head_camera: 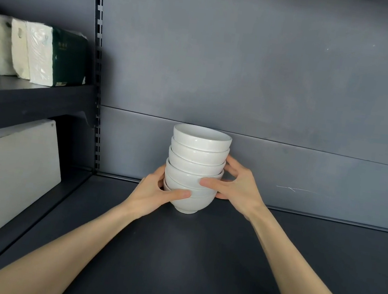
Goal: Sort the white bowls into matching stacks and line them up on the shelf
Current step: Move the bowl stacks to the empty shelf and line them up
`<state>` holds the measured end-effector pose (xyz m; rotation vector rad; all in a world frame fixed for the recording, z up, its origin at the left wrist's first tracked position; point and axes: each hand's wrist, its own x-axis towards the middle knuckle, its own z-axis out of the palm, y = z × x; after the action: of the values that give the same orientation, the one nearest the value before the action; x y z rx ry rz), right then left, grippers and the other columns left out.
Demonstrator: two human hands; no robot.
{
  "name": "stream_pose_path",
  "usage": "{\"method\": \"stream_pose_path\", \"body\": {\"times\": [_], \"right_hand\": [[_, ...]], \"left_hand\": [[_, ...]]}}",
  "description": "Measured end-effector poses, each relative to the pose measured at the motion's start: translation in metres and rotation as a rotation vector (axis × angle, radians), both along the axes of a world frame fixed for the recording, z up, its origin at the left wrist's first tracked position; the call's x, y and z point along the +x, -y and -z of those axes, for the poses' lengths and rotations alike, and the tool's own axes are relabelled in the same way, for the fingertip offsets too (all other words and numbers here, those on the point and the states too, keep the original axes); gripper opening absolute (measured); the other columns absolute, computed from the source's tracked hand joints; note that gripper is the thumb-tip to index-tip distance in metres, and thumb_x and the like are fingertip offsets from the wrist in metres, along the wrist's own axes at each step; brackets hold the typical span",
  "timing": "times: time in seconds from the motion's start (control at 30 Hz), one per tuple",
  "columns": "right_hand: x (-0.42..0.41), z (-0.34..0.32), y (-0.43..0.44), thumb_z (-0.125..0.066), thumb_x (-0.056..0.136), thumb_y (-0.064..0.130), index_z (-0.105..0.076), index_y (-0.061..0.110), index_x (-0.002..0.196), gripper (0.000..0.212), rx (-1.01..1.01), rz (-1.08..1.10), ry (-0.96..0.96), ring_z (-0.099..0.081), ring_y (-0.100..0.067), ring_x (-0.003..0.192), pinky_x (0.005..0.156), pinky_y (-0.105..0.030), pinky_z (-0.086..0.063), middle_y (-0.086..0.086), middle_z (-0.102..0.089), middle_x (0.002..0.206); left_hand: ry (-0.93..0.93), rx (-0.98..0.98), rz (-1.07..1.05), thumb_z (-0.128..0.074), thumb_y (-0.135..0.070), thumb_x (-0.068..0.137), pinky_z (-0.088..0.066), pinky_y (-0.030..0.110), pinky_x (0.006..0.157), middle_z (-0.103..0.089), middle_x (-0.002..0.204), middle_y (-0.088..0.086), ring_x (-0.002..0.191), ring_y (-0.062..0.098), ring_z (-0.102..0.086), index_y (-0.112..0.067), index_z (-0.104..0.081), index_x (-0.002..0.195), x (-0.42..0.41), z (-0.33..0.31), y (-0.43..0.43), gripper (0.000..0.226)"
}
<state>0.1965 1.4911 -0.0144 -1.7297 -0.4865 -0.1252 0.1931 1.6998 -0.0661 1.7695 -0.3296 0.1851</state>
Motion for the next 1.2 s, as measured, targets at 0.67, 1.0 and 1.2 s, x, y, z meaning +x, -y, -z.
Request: {"method": "stream_pose_path", "body": {"times": [0.67,1.0,1.2], "right_hand": [[-0.002,-0.010,0.008,-0.083,0.070,0.035,-0.032,0.033,0.144,0.089,-0.255,0.010,-0.046,-0.051,-0.010,0.120,0.084,-0.022,-0.052,0.013,-0.049,0.136],[-0.063,-0.020,0.069,-0.067,0.084,0.044,-0.041,0.019,0.142,0.068,-0.665,0.281,-0.047,-0.043,-0.020,0.133,0.106,-0.030,-0.035,-0.001,-0.042,0.148],[-0.135,-0.047,0.132,-0.063,0.087,0.041,-0.044,0.021,0.140,0.059,-0.852,0.567,0.060,-0.043,-0.029,0.132,0.108,-0.043,-0.037,-0.006,-0.041,0.147]], "left_hand": [[-0.106,0.478,-0.165,-0.076,-0.046,0.075,-0.046,0.014,0.080,-0.067,0.102,-0.018,0.100,0.002,-0.062,-0.028,-0.060,0.112,-0.028,-0.031,-0.004,0.043],[0.107,0.953,-0.233,-0.056,-0.047,0.090,-0.046,0.033,0.095,-0.063,0.121,-0.004,0.111,0.018,-0.059,-0.022,-0.057,0.125,-0.095,-0.057,0.027,0.043],[0.503,1.025,-0.130,-0.051,-0.046,0.093,-0.036,0.032,0.099,-0.053,0.135,-0.002,0.124,0.021,-0.045,-0.021,-0.047,0.135,-0.122,-0.101,0.103,0.049]]}}
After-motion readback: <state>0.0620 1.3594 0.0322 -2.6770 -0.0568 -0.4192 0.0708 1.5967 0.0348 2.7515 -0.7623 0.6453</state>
